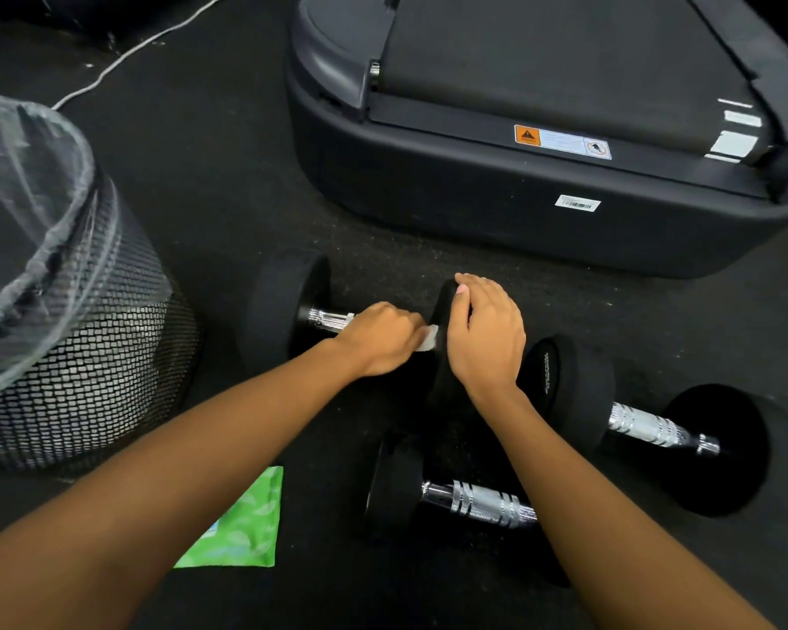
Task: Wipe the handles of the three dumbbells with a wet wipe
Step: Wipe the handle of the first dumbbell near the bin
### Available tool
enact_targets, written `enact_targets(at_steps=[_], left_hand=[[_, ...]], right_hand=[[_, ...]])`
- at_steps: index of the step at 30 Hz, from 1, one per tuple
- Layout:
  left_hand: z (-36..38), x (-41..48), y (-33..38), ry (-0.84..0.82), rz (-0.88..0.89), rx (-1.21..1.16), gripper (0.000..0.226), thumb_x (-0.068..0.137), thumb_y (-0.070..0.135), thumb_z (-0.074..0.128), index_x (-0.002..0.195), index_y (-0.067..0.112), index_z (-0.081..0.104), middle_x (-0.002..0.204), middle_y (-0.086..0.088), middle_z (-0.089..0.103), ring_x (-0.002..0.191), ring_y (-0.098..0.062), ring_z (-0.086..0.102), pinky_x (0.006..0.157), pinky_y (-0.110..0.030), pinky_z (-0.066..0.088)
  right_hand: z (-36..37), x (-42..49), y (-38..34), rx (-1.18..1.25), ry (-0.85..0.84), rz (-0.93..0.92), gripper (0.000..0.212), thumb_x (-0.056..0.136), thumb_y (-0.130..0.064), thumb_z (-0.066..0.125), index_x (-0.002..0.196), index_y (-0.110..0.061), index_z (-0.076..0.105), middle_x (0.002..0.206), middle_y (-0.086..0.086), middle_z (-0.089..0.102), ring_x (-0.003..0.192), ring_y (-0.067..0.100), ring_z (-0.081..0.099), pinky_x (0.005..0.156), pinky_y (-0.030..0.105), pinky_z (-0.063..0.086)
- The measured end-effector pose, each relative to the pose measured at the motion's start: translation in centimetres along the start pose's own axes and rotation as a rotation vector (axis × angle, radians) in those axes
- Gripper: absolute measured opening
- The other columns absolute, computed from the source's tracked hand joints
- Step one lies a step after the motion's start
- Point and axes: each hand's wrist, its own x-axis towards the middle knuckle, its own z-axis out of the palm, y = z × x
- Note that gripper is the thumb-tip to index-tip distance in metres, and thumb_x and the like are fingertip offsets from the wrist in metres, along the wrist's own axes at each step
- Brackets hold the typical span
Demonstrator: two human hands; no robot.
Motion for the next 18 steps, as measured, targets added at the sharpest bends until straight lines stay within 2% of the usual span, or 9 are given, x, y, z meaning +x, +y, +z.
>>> enact_targets(at_steps=[2,6,8,12,16,18], left_hand=[[0.1,-0.5,0.3,0.015,0.044,-0.035,0.033,0.1,0.03,0.033,0.108,0.01,0.058,0.107,-0.009,0.064,0.102,-0.025,0.055,0.096,-0.035,0.036],[-0.3,-1.6,-1.0,-0.002,0.099,-0.097,0.038,0.099,0.033,0.038,0.131,0.015,0.047,0.128,-0.002,0.056,0.119,-0.019,0.047,0.103,-0.032,0.032],[-0.5,-1.4,-1.2,-0.02,0.05,-0.098,0.038,0.099,0.035,0.036,0.13,0.016,0.049,0.126,-0.002,0.056,0.118,-0.018,0.048,0.1,-0.031,0.033],[-0.2,-0.7,0.1,0.043,0.031,-0.117,0.03,0.098,0.031,0.04,0.111,0.01,0.058,0.109,-0.008,0.062,0.106,-0.023,0.054,0.09,-0.034,0.041],[0.7,-1.7,-0.7,0.152,0.138,-0.166,0.034,0.091,0.025,0.057,0.121,0.011,0.054,0.119,-0.004,0.058,0.115,-0.017,0.048,0.099,-0.026,0.033],[0.8,-1.9,-1.3,0.182,0.159,-0.18,0.035,0.087,0.025,0.062,0.119,0.014,0.054,0.118,-0.001,0.057,0.114,-0.015,0.047,0.098,-0.024,0.033]], right_hand=[[0.0,0.0,0.0,0.001,0.002,0.0,0.037,0.095,-0.022,0.035,0.116,-0.01,0.063,0.119,0.003,0.064,0.118,0.017,0.053,0.103,0.034,0.036],[0.0,-0.1,0.0,-0.003,-0.006,0.004,0.038,0.095,-0.023,0.034,0.117,-0.011,0.062,0.121,0.002,0.063,0.12,0.017,0.051,0.104,0.035,0.036],[0.0,-0.1,0.1,-0.008,-0.008,0.006,0.035,0.097,-0.021,0.036,0.118,-0.011,0.062,0.121,0.002,0.063,0.12,0.016,0.051,0.105,0.034,0.034],[0.1,0.1,0.1,-0.006,-0.004,0.008,0.039,0.096,-0.024,0.033,0.118,-0.01,0.062,0.121,0.003,0.064,0.12,0.017,0.052,0.105,0.035,0.036],[0.3,0.1,0.1,-0.013,-0.013,0.012,0.041,0.095,-0.025,0.031,0.119,-0.011,0.062,0.122,0.002,0.063,0.121,0.017,0.051,0.105,0.035,0.036],[0.3,0.0,0.2,-0.017,-0.008,0.011,0.04,0.095,-0.025,0.032,0.119,-0.011,0.062,0.122,0.003,0.063,0.121,0.017,0.051,0.105,0.034,0.035]])
